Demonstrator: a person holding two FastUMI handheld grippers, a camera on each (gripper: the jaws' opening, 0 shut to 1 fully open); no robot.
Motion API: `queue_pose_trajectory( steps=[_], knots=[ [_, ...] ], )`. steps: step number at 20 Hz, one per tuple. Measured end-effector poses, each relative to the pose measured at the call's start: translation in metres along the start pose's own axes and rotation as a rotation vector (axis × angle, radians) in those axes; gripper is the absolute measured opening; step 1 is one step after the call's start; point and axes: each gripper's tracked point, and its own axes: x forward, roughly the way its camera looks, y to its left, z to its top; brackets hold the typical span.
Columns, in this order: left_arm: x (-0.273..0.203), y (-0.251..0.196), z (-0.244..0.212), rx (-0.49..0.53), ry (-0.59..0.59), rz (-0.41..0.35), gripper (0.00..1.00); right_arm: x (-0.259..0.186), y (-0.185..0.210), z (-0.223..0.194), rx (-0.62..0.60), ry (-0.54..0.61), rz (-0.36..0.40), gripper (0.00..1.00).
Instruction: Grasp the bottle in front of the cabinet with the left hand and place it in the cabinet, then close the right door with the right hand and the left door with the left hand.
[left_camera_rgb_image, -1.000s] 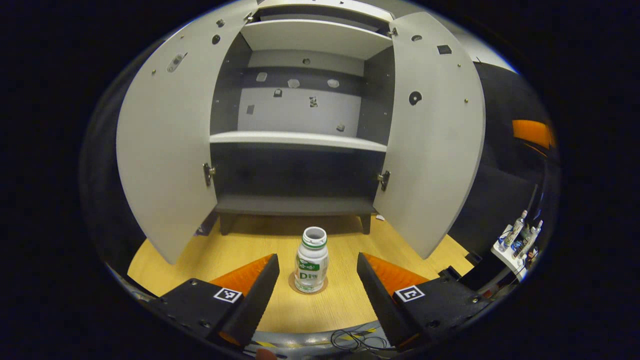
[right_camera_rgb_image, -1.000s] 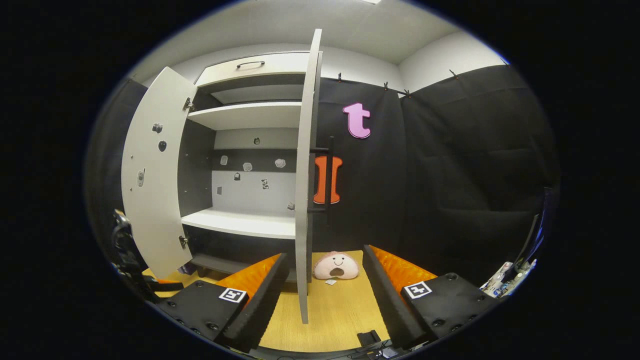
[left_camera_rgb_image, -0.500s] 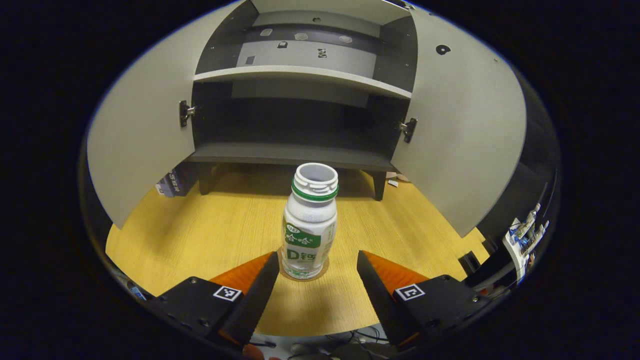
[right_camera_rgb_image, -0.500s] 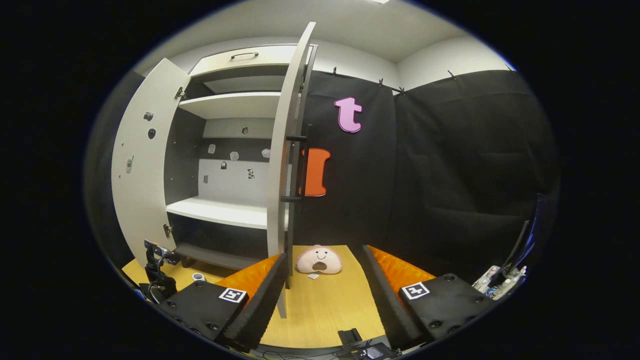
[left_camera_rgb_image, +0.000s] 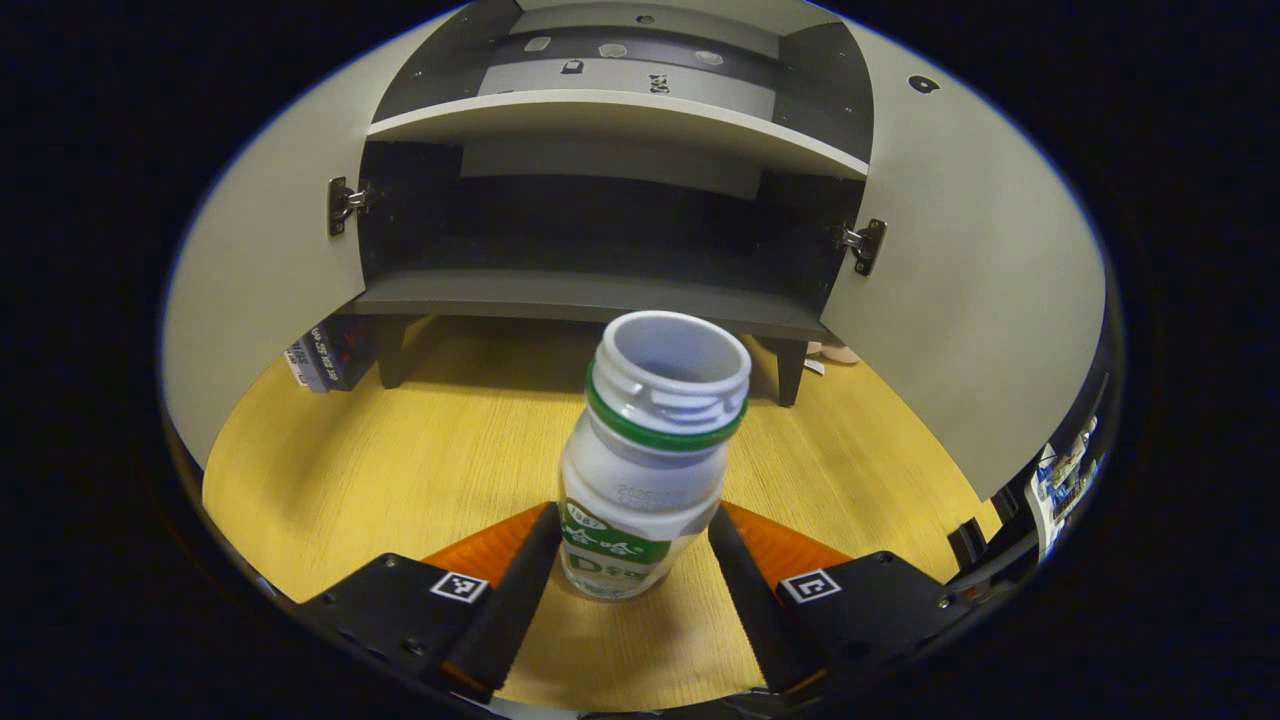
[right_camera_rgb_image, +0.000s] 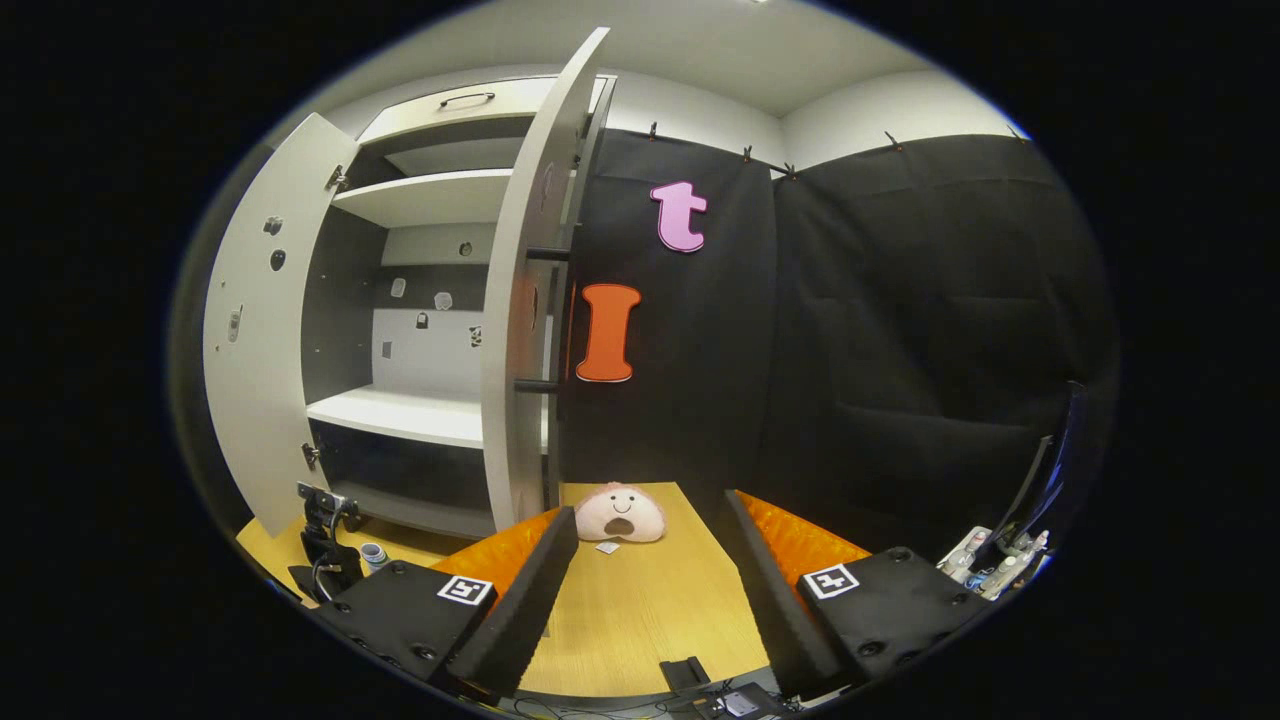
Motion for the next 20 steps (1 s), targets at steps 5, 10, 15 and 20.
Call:
queue_pose_trajectory(
  steps=[5,10,15,20],
  knots=[
    [-0.013,-0.008,0.017,0.022,0.019,-0.028,0.76,0.014,0.001,0.003,0.015,0.0,0.015,0.96],
    [-0.043,-0.019,0.076,0.037,-0.005,-0.059,0.75,0.023,0.003,0.004,0.052,-0.008,0.044,0.96],
    [-0.073,-0.02,0.157,0.007,-0.061,-0.092,0.76,0.034,0.001,0.006,0.072,-0.014,0.061,0.96],
    [-0.09,-0.014,0.243,0.028,-0.154,-0.094,0.75,0.04,0.002,0.009,0.087,-0.017,0.077,0.96]
  ],
)
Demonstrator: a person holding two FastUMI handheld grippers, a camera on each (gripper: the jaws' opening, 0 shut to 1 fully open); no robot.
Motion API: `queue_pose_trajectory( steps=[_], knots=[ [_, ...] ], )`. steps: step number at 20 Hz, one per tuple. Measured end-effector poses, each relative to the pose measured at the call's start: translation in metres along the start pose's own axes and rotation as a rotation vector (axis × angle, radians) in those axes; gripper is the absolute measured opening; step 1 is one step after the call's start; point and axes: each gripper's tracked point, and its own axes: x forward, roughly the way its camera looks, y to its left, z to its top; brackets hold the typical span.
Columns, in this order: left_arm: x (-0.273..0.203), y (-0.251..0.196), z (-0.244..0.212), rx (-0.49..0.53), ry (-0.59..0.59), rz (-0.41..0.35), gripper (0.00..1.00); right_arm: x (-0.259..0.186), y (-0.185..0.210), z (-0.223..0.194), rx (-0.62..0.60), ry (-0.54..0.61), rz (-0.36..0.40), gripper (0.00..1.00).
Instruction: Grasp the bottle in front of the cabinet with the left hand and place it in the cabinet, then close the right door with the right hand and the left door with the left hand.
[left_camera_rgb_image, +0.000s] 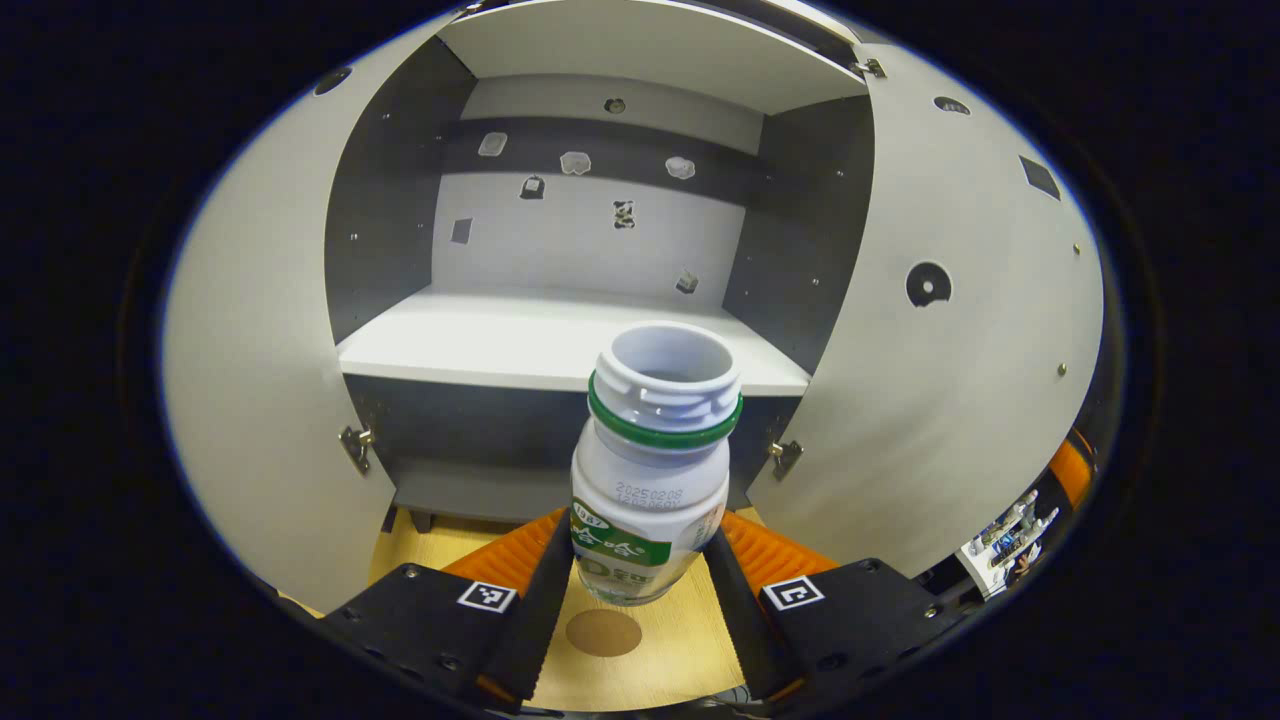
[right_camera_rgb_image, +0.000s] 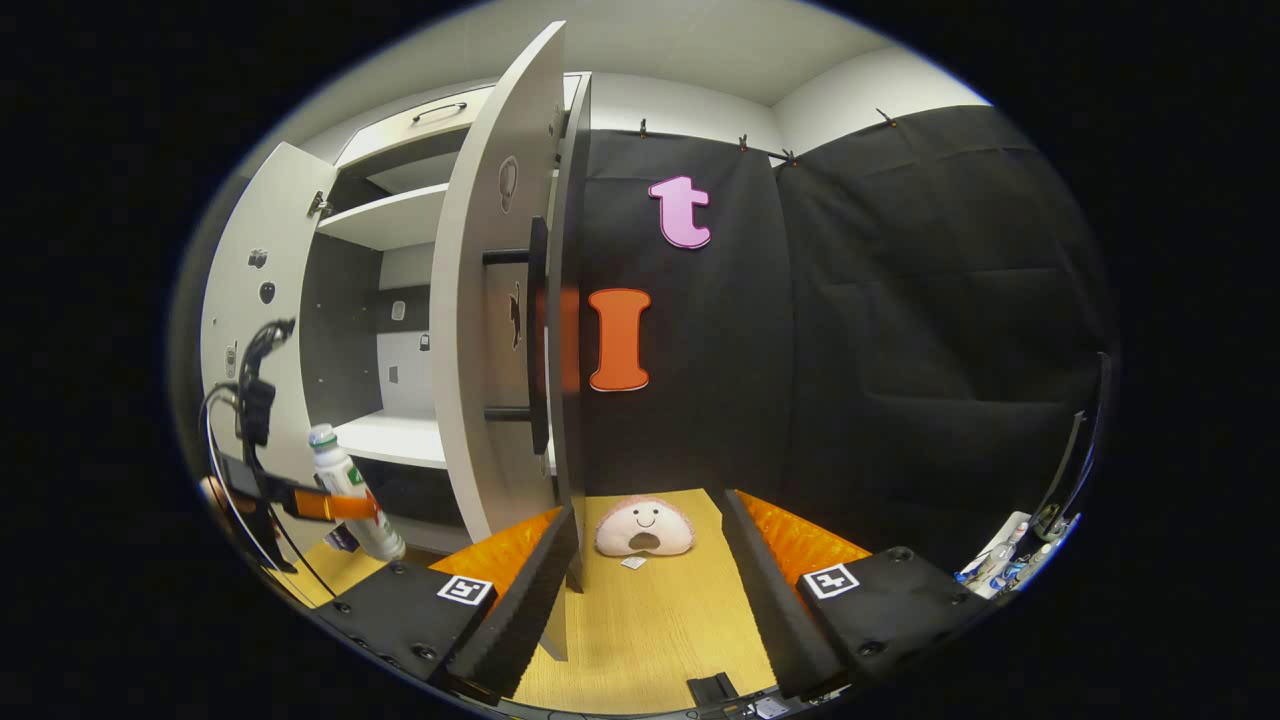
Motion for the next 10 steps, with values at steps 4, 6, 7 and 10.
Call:
queue_pose_trajectory(
  steps=[4,6,7,10],
  knots=[
    [0.008,0.023,0.064,0.039,-0.072,0.065,0.76,-0.001,-0.005,0.005,0.004,-0.005,0.001,0.96],
    [0.014,0.031,0.092,0.06,-0.104,0.088,0.75,-0.002,-0.012,0.008,0.015,-0.011,-0.009,0.96],
    [0.018,0.033,0.106,0.062,-0.117,0.09,0.75,-0.002,-0.016,0.009,0.022,-0.013,-0.015,0.96],
    [0.034,0.032,0.128,0.048,-0.15,0.082,0.75,-0.007,-0.025,0.009,0.042,-0.008,-0.033,0.97]
  ],
)
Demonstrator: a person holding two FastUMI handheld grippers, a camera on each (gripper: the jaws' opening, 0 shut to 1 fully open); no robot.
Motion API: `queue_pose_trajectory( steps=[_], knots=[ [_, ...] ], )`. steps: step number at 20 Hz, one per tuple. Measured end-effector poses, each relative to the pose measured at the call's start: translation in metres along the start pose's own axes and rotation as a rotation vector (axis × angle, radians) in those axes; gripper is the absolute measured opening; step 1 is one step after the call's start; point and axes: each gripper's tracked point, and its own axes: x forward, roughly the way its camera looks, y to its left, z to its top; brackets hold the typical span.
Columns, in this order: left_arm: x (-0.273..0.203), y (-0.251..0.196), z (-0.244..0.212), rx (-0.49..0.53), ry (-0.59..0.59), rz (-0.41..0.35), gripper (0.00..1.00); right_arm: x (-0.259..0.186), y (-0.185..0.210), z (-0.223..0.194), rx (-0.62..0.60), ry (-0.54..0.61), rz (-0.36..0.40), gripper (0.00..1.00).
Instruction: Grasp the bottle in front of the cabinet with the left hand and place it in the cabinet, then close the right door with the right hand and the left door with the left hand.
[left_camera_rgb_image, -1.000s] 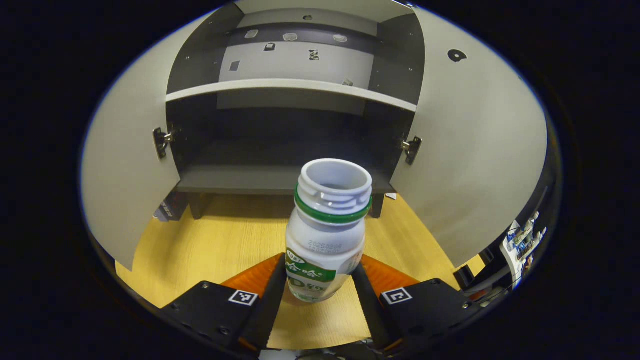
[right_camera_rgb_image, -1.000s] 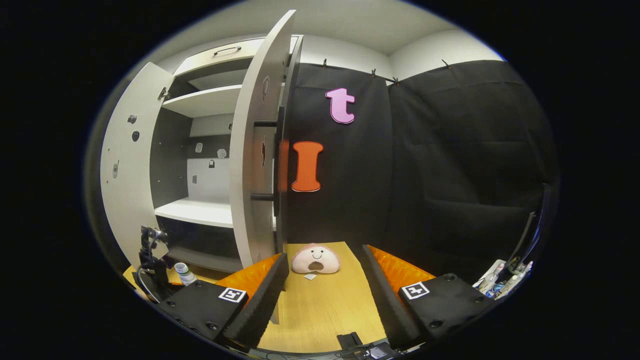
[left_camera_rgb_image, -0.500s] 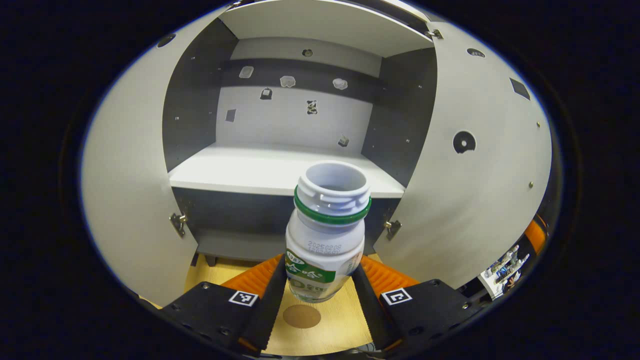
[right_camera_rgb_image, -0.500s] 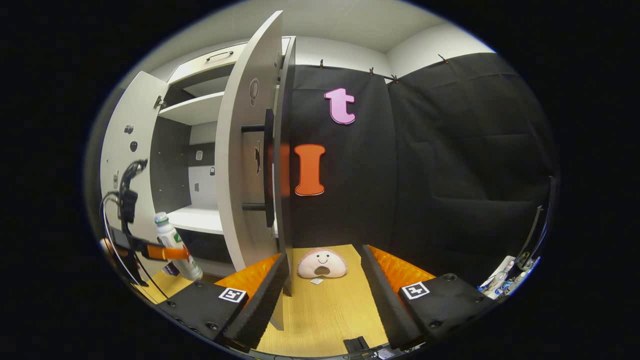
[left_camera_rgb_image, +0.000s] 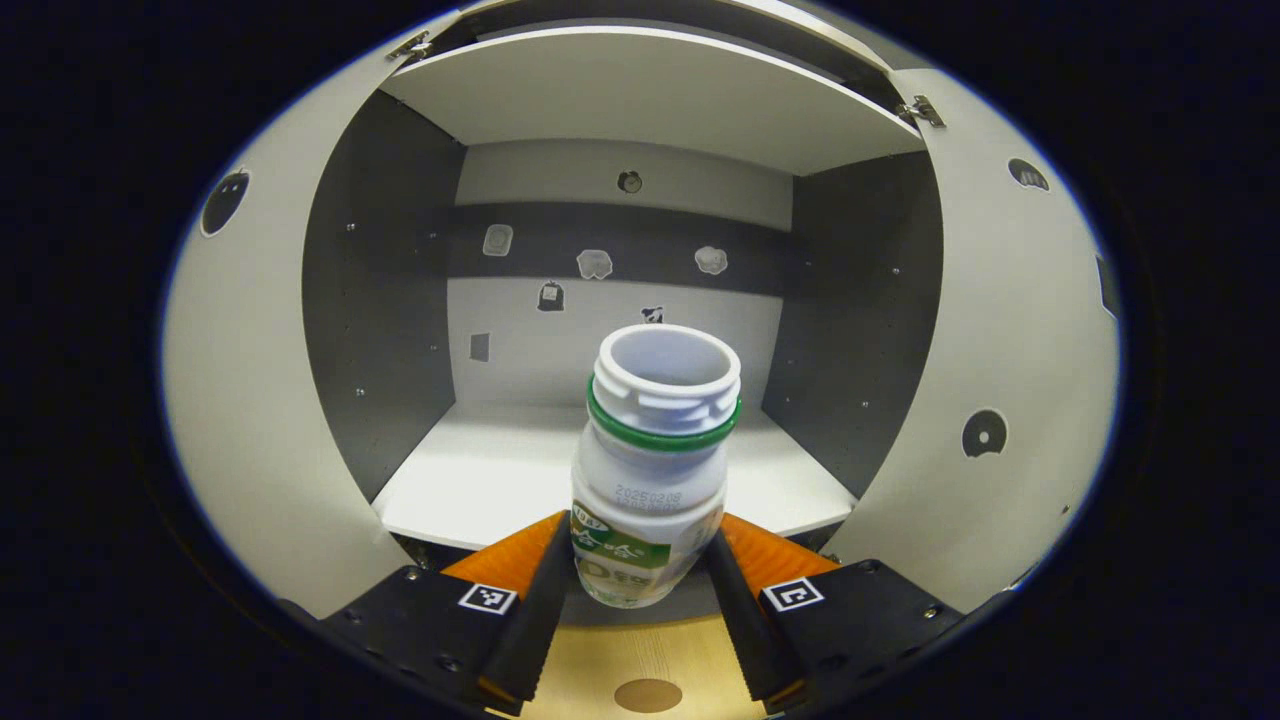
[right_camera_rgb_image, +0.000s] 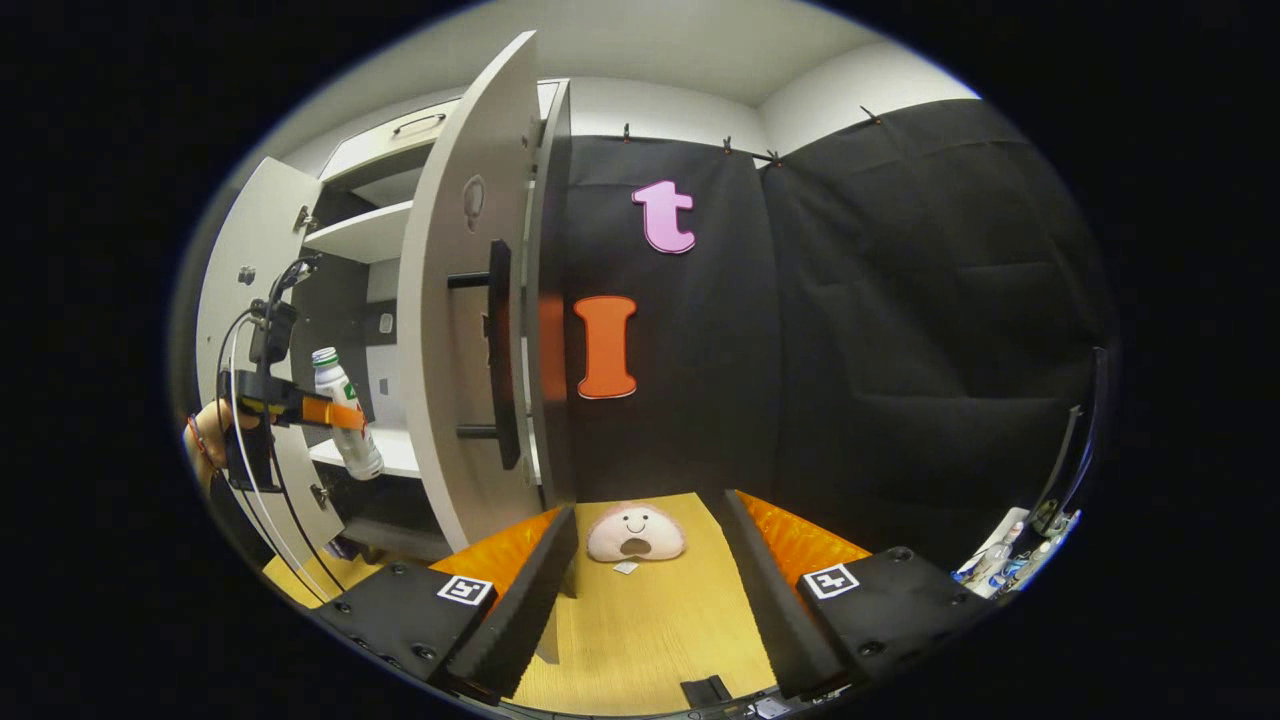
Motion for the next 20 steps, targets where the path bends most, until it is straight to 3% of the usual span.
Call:
queue_pose_trajectory(
  steps=[3,9,20],
  knots=[
    [0.023,0.004,0.009,0.003,0.005,0.011,0.75,-0.007,-0.01,-0.001,0.001,-0.002,-0.023,1.0],
    [0.056,0.002,0.0,0.031,0.067,0.015,0.75,-0.02,-0.031,-0.005,0.001,-0.001,-0.07,0.97],
    [0.085,0.005,-0.006,0.052,0.098,0.07,0.75,-0.036,-0.053,-0.015,0.007,0.016,-0.096,0.97]
  ],
)
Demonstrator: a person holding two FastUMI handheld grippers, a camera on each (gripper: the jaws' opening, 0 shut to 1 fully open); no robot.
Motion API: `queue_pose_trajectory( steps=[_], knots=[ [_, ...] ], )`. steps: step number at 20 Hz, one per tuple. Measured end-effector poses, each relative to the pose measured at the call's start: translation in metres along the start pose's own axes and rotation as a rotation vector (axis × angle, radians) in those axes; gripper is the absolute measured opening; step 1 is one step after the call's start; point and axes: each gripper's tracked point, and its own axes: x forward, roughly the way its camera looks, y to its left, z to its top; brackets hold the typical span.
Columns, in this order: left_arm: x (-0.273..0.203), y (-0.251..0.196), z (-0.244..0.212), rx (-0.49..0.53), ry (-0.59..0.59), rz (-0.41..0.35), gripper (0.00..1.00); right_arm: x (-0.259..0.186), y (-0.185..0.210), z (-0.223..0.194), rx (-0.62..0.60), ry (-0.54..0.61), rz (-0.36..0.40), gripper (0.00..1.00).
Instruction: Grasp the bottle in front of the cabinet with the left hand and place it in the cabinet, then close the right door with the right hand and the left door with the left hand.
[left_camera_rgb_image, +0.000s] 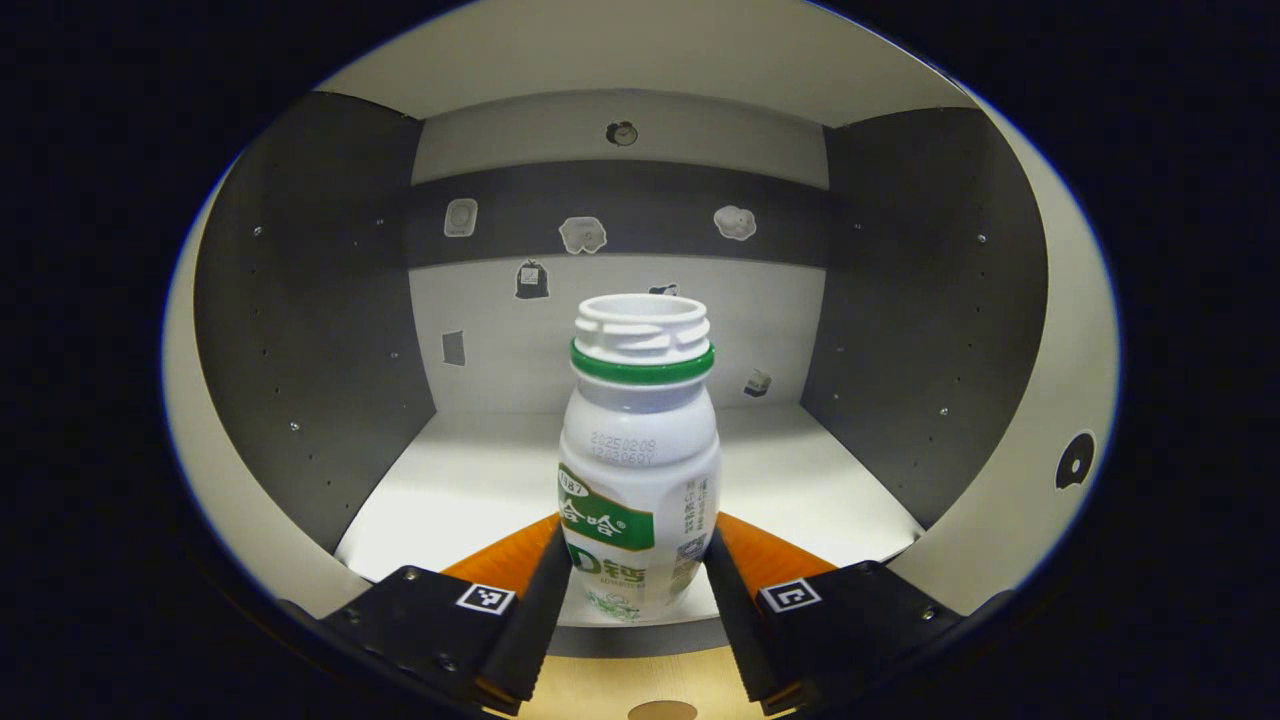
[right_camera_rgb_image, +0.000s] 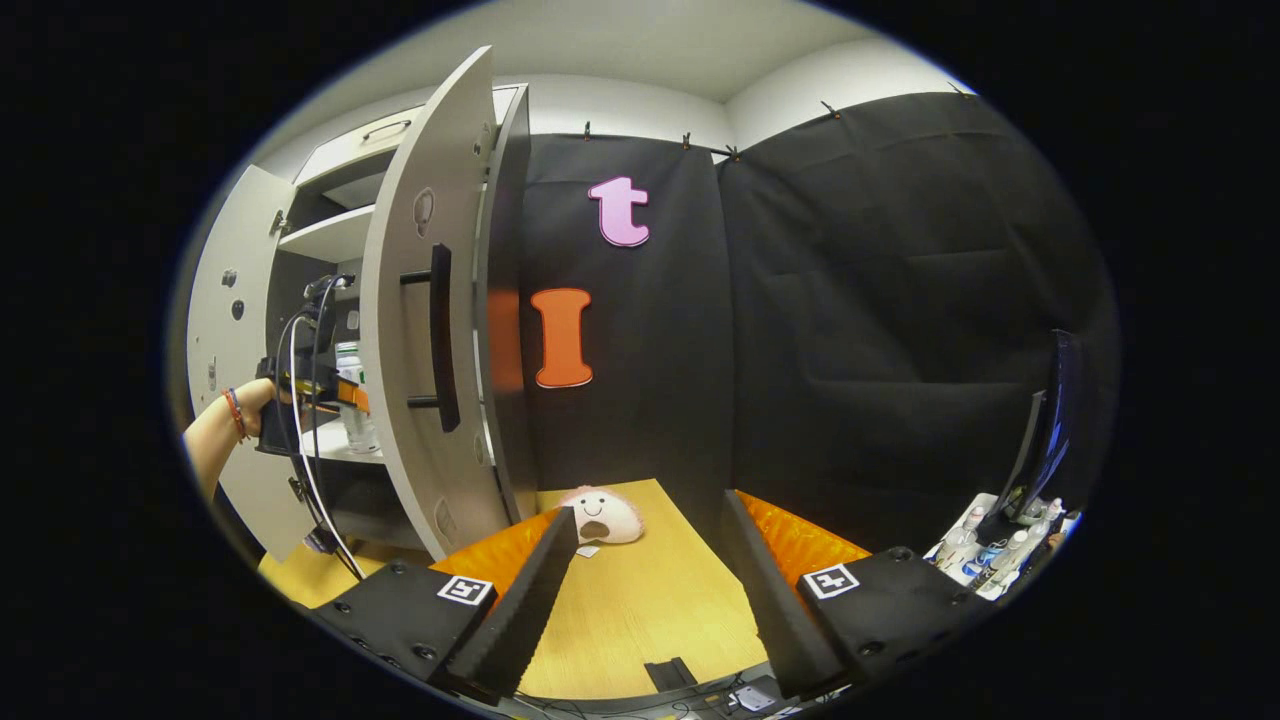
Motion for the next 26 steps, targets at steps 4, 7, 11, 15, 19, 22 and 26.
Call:
queue_pose_trajectory(
  steps=[4,7,11,15,19,22,26],
  knots=[
    [-0.009,0.001,0.002,-0.012,-0.012,0.014,0.85,-0.002,-0.002,0.0,-0.004,-0.002,0.004,0.97],
    [-0.023,0.006,0.005,-0.002,-0.029,0.039,0.94,-0.002,0.0,-0.001,0.003,0.0,0.015,0.97],
    [-0.057,0.008,0.009,0.003,-0.063,0.033,0.95,-0.002,0.008,-0.003,0.002,0.003,0.038,0.97],
    [-0.105,0.008,0.016,-0.023,-0.14,0.01,0.95,-0.002,0.019,-0.001,-0.001,-0.002,0.069,1.0],
    [-0.157,0.019,0.018,-0.038,-0.198,0.015,0.95,-0.001,0.029,0.003,-0.016,-0.019,0.084,0.97],
    [-0.195,0.027,0.02,-0.052,-0.254,0.012,0.95,0.0,0.038,0.004,-0.029,-0.023,0.098,0.97],
    [-0.249,0.039,0.017,-0.053,-0.299,0.007,0.95,0.005,0.047,0.005,-0.03,-0.029,0.114,0.97]
  ],
)
